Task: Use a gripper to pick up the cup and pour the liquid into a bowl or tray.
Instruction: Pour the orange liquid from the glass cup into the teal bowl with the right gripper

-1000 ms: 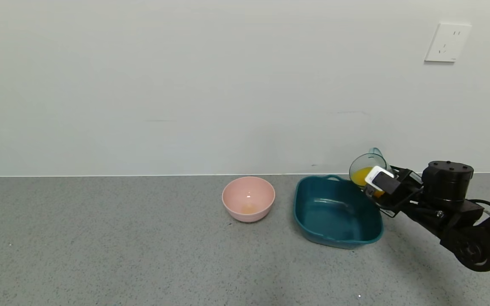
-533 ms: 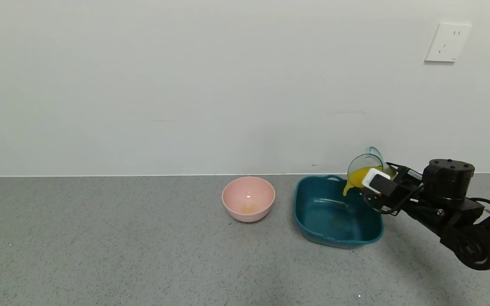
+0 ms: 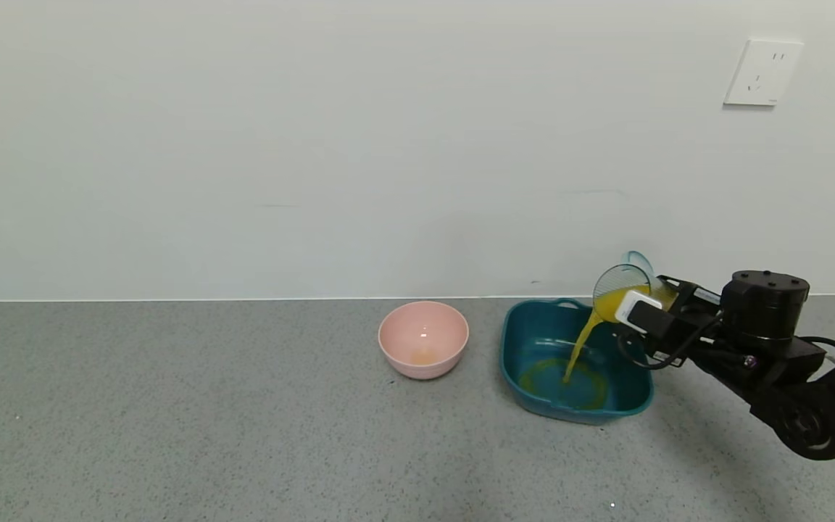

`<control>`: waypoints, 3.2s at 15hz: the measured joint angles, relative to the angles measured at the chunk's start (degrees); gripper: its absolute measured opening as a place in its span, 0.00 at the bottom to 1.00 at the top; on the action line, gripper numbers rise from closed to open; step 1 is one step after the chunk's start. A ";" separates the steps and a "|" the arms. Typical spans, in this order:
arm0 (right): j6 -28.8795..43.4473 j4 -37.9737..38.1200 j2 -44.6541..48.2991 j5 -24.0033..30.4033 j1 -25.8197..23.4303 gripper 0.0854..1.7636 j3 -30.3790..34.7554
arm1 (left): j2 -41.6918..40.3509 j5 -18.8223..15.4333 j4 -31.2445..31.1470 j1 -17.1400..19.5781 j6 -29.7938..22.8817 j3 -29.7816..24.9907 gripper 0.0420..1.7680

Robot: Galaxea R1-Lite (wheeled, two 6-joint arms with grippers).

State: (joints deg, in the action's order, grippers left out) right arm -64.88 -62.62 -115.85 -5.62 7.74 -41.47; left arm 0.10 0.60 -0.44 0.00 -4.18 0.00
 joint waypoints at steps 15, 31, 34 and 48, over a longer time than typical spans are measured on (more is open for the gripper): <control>-8.19 -0.02 -0.09 -1.12 -0.02 0.74 0.68 | 0.00 0.00 0.00 0.00 0.00 0.00 0.97; -22.91 -0.11 2.10 -2.80 -0.06 0.74 1.62 | 0.00 0.00 0.00 0.00 0.00 0.00 0.97; -25.77 -0.13 2.15 -2.78 -0.06 0.74 1.76 | 0.00 0.00 0.00 0.00 0.00 0.00 0.97; -40.17 -0.24 2.36 -5.40 0.94 0.74 1.73 | 0.00 0.00 0.00 0.00 0.00 0.00 0.97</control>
State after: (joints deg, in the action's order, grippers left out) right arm -105.05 -62.87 -113.48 -11.02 8.68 -39.74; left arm 0.10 0.60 -0.44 0.00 -4.18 0.00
